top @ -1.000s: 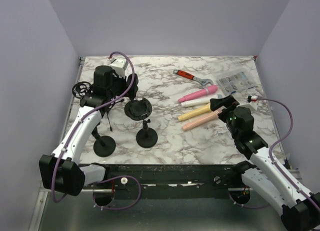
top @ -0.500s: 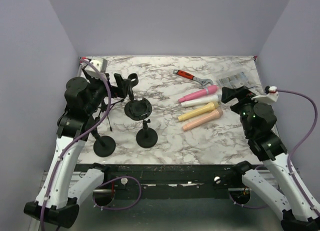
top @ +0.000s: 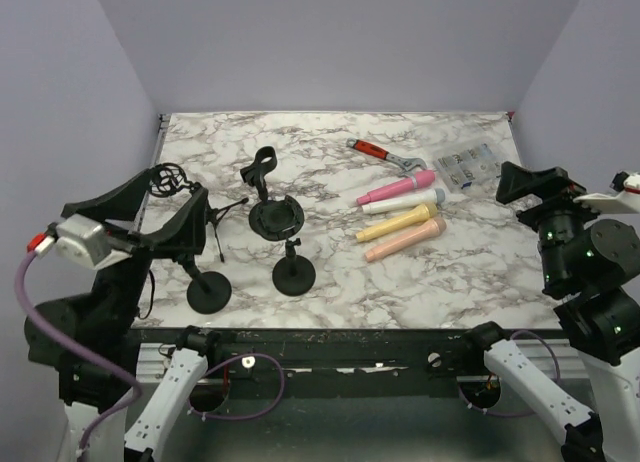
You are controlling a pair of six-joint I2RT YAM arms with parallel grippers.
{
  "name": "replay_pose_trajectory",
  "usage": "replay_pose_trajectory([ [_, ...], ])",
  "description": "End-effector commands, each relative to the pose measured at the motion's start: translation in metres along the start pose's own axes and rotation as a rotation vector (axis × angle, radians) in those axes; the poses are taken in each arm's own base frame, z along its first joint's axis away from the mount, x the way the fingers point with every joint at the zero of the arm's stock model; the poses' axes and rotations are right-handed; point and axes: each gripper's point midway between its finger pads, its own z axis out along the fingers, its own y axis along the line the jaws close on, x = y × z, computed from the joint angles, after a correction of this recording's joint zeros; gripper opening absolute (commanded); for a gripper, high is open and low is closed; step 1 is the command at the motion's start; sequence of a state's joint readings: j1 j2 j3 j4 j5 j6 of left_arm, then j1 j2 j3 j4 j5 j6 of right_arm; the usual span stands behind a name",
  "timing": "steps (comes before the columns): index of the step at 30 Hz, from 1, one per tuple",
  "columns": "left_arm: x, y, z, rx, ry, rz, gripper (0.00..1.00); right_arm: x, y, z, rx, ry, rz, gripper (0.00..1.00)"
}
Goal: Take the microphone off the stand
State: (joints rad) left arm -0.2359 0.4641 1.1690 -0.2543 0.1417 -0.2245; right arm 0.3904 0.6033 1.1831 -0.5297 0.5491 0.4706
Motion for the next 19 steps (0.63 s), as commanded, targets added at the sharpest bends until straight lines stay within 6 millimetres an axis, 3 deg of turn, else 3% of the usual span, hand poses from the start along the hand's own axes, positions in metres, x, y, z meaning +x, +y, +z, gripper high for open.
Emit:
replay_pose_trajectory([
  [1,-0.028,0.005,-0.027,-0.054,-0.122,0.032,0.98,-0.029,-0.019,-0.025,0.05,-0.042,-0.078,1.0],
  [7,-0.049,0.005,-0.053,-0.08,-0.21,0.049,0.98,-0.06,-0.026,-0.049,0.043,-0.121,-0.045,1.0],
  [13,-0.047,0.006,-0.057,-0.09,-0.203,0.046,0.98,-0.076,-0.031,-0.063,0.046,-0.17,-0.026,1.0],
  [19,-0.041,0.009,-0.054,-0.097,-0.186,0.058,0.98,-0.068,-0.018,-0.061,-0.042,-0.156,-0.078,1.0],
])
